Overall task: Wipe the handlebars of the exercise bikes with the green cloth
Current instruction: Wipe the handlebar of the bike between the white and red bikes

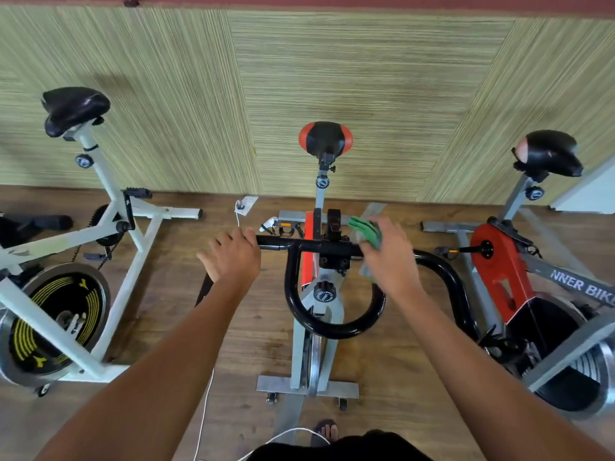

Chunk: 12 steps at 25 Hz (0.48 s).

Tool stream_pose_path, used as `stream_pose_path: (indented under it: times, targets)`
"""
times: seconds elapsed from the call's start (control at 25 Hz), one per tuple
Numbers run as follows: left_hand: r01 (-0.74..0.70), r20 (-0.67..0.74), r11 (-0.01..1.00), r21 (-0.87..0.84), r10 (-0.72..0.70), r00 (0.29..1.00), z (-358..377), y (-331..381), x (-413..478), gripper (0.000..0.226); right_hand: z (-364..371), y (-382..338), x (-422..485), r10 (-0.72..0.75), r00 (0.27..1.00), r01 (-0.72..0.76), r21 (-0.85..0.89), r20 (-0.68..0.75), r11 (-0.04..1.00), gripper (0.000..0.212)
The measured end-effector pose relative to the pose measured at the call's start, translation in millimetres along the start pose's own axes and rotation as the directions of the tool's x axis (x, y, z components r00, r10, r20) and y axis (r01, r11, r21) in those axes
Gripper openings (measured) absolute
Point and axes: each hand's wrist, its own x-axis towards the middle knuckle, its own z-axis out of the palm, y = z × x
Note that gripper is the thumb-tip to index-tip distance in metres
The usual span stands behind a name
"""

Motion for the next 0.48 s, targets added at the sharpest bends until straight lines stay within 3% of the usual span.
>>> stream_pose_path:
  times: [0.08,0.2,0.28,0.48]
  targets:
    - [-0.081,-0.034,0.997,0.012,0.082,0.996,0.5,13.7,-6.8,0.052,1.6,15.5,10.9,0.013,0.999,-0.018,-0.191,-0.029,0.981,0.045]
    - [-0.332,0.027,0.940,-0.082,0.335,0.942,10.9,49.2,-27.9,0.053,32.3,29.6,2.0,-0.110,0.981,0.176,-0.510,0.157,0.842,0.054]
    - [-0.373,0.060,0.923,-0.097,0.380,0.923,22.1,64.5,-39.1,0.052,30.1,40.4,0.1,-0.153,0.967,0.247,-0.588,0.206,0.770,0.057]
    - [-0.349,0.050,0.935,-0.064,0.352,0.935,26.8,63.9,-42.0,0.049,17.7,50.8,6.9,0.062,0.996,-0.017,-0.573,0.058,0.820,0.047]
